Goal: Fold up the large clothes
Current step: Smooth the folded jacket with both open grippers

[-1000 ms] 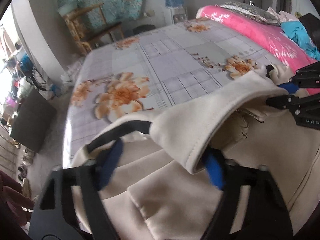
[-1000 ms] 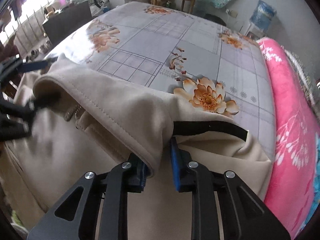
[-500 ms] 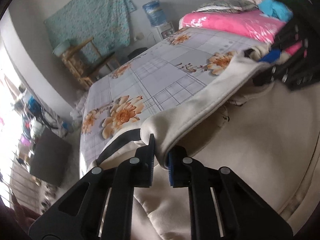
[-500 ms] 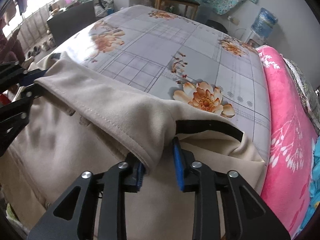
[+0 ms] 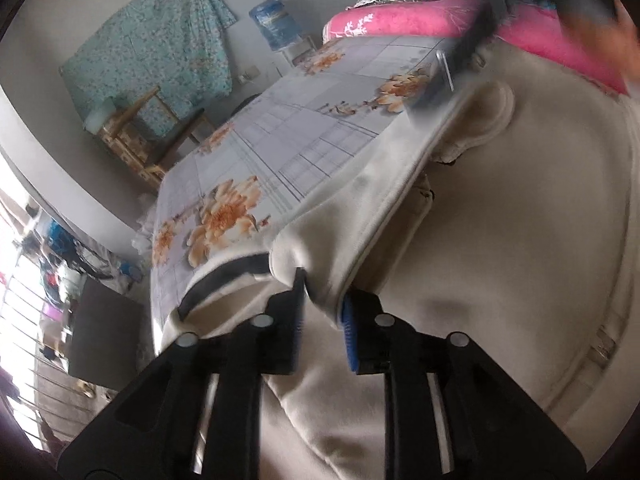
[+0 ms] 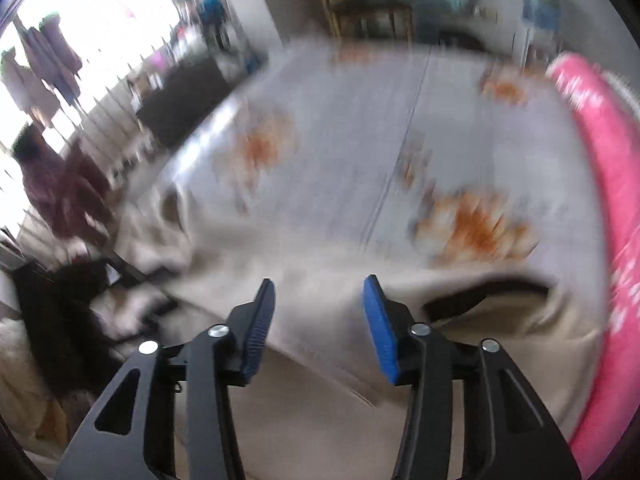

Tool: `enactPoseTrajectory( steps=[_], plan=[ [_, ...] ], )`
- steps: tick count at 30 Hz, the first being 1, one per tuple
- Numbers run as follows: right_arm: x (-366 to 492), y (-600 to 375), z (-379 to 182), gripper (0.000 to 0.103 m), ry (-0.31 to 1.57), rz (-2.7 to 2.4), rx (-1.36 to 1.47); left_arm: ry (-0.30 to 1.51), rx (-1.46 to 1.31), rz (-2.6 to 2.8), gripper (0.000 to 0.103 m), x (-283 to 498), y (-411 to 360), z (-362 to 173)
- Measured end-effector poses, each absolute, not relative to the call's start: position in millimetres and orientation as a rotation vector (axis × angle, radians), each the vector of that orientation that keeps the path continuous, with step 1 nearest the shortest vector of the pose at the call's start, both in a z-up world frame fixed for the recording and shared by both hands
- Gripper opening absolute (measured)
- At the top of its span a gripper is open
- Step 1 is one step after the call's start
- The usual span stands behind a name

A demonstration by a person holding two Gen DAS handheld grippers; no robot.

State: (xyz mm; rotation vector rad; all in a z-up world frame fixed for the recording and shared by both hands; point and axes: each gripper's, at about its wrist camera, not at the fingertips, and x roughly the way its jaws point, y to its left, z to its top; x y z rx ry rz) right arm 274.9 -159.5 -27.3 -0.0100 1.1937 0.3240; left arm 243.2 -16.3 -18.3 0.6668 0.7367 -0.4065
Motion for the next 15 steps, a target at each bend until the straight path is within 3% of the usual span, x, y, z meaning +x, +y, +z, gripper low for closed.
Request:
enactPoseTrajectory(
  steps=[2,10,15],
  plan=[
    [262,-149,-30,0.043,1.143,0.311,-0.096,0.781,0.603,-0.442,0.032,239,-6,-7],
    [256,-149,-30,0.043,1.153,0.311,-0.101,0.764,0.179,-0.606,0.046,243,21,52],
    [248,-159,-32,0.040,1.139,0.299,-0.107,0.961,0.181,-0.464,0.047,295,2,-9]
  ],
)
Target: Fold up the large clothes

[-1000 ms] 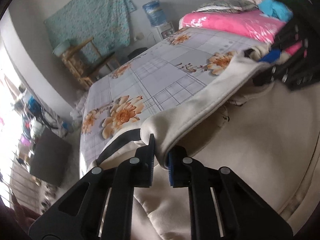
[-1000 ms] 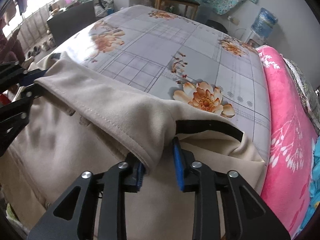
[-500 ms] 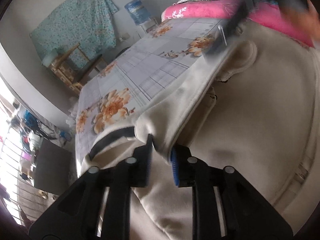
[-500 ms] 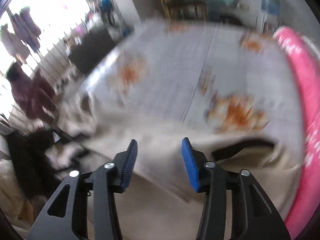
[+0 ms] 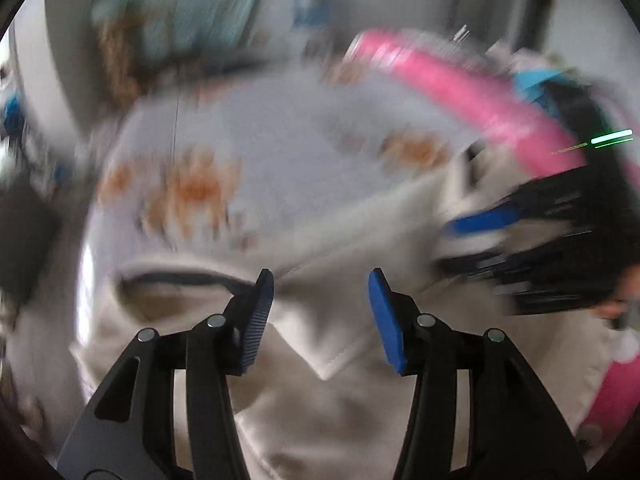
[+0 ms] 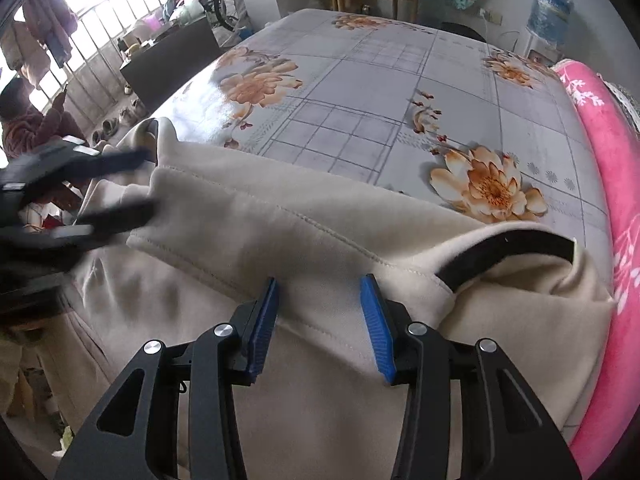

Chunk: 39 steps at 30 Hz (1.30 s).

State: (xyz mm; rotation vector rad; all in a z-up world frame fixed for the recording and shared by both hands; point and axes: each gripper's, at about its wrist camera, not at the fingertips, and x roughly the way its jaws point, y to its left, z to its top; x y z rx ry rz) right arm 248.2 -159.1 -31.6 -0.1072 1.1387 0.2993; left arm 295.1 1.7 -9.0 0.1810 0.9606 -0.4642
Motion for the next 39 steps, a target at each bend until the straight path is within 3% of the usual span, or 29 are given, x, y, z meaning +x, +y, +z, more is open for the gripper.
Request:
enactPoseTrajectory(
  steps=[2,4,8,12,16,21,24,27,30,37,39],
  plan=[
    [245,-168,-29,0.038,1.145,0.287,-0.115,0.921,0.198,-0.456,0.047,291,0,-16],
    [245,-184,-22,0.029,1.165,0.264,-0.068,0.920,0.232,-0.449,0.048,285,-4,-16],
    [246,-190,-2,0.029,1.118,0.269,-0.025,0.928,0.206,-0.456,0.050,280,0,-17],
    [258,-184,-27,0.028,1.145,0.245,-0.096,0.929,0.181,-0.461,0.051,277,1,-20],
    [256,-182,-26,0.021,1.137,0.199,-0.156,0.952,0.168,-0.477,0.051,274,2,-22],
    [243,-166,-8,0.021,1.060,0.220,-0.195,0.937,0.172,-0.482,0.051,272,4,-24],
    [249,-164,-36,0.022,1.130,0.208,-0.216,0.925,0.179,-0.476,0.052,270,3,-25],
    [244,-173,-23,0.024,1.138,0.179,-0.178,0.935,0.176,-0.457,0.052,268,5,-22],
    [218,-176,8,0.031,1.129,0.186,-0.128,0.934,0.146,-0.422,0.052,259,16,-5],
    [108,-159,47,0.071,1.011,0.250,-0.092,0.889,0.041,-0.341,0.053,199,74,50],
    [82,-155,40,0.075,0.986,0.255,-0.066,0.862,0.011,-0.300,0.053,170,98,57]
  ],
)
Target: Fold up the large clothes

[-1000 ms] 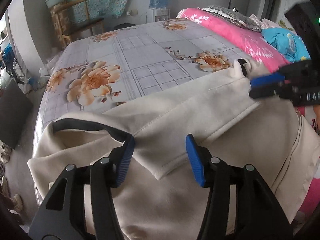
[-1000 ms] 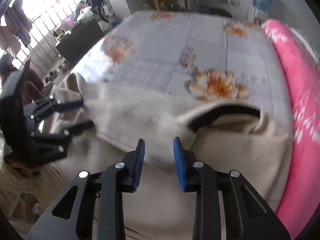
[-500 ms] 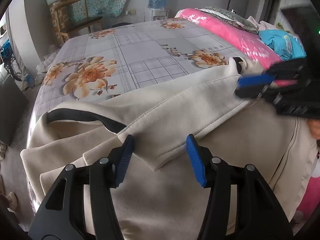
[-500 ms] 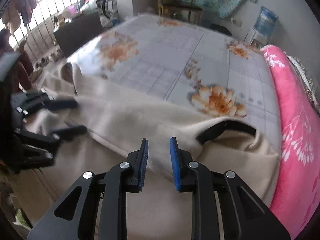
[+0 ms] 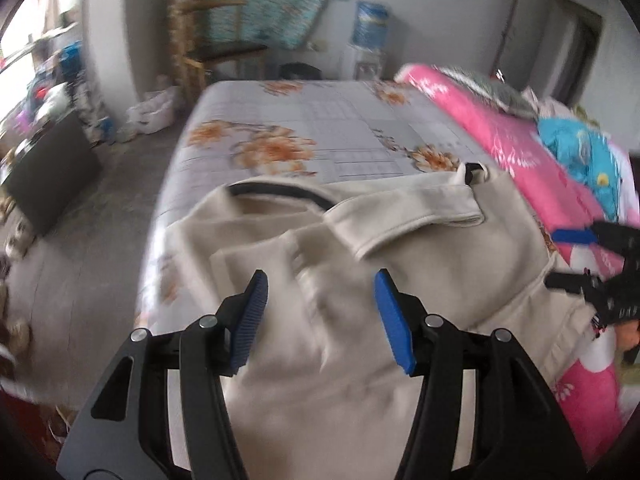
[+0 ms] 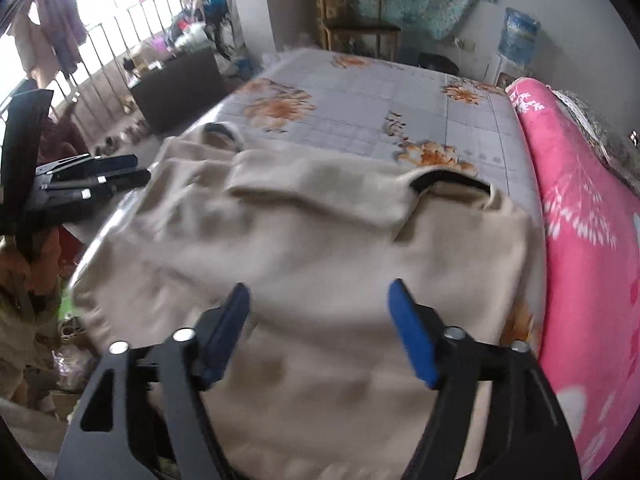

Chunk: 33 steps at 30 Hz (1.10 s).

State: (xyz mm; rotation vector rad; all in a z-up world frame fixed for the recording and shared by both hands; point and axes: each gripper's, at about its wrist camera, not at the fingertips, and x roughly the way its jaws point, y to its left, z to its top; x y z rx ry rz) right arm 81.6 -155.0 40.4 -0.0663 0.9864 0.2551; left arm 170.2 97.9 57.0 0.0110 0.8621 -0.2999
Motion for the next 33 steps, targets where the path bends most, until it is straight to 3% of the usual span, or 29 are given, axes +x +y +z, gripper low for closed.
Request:
enactPoseTrajectory(
  steps=[11,18,22,33],
  plan=[
    [28,-136,-40,0.077,1.028,0.188,0.032,0.925,-0.131,-0.160,0.054,76,162,-1],
    [28,-137,-44,0.077,1.006,0.167,0.043,0.929,-0.158,-0.115,0.051,93,169,-29],
    [28,-136,-44,0.077,1.006,0.156,0.035,0.900,-0.181,-0.149,0.037,94,172,-25],
    [28,-134,-45,0.077,1.010,0.140,0.033,0.861,-0.307,-0.269,0.037,102,183,-27]
  ],
)
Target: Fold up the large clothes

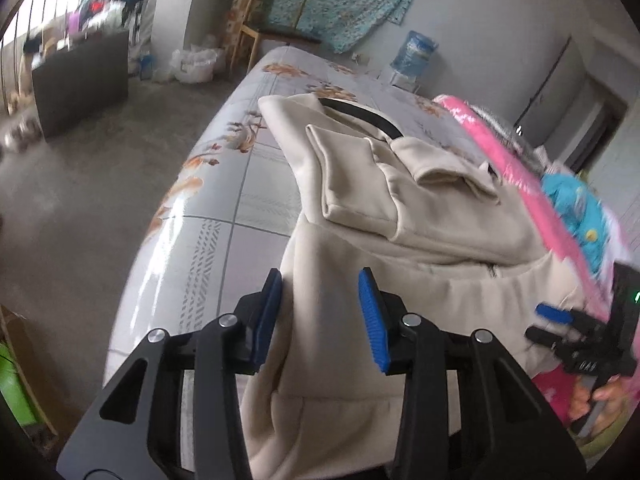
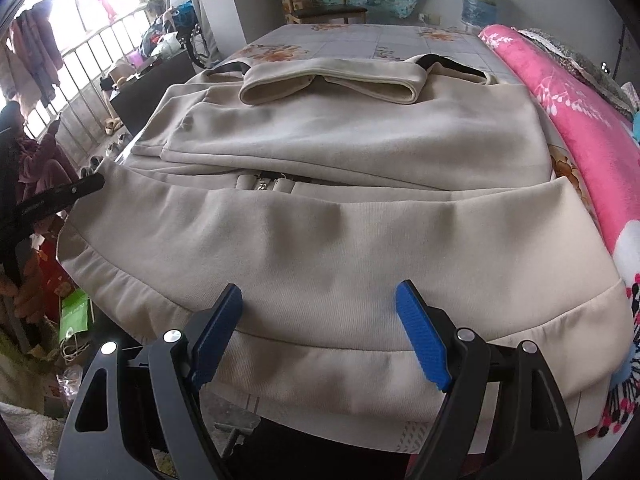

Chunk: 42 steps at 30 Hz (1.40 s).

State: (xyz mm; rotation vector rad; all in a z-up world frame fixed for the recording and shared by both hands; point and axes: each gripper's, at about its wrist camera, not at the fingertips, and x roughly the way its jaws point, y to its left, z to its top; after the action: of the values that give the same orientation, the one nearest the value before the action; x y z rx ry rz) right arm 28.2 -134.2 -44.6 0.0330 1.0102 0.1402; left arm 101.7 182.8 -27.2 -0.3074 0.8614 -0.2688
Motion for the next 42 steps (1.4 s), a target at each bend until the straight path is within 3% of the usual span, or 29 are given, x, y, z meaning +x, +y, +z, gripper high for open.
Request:
enactPoseTrajectory(
  steps=[16,28,33,38,42],
  plan=[
    [29,-133,-45,0.077,1.016,0.131,0.031,0.749,-0.256,-0.370,0.036,88,174,-2],
    [29,-133,-45,0.077,1.015,0.127,0.032,0.844,-0.405,-0.380,0.036,116,189,-34],
    [28,-132,-45,0.077,1.012,0.125,0.033,0.797,-0.432,-0.498,0.036,101,183,-25],
    [28,-132,-45,0.077,1.011,0.126,0.033,0.890,-0.329,-0.405,0.036,97,174,-36],
    [28,-131,-45,0.077,1.009,0.123,0.033,0.922,-0.226,-0.314,0.028,95,163,-33]
  ],
)
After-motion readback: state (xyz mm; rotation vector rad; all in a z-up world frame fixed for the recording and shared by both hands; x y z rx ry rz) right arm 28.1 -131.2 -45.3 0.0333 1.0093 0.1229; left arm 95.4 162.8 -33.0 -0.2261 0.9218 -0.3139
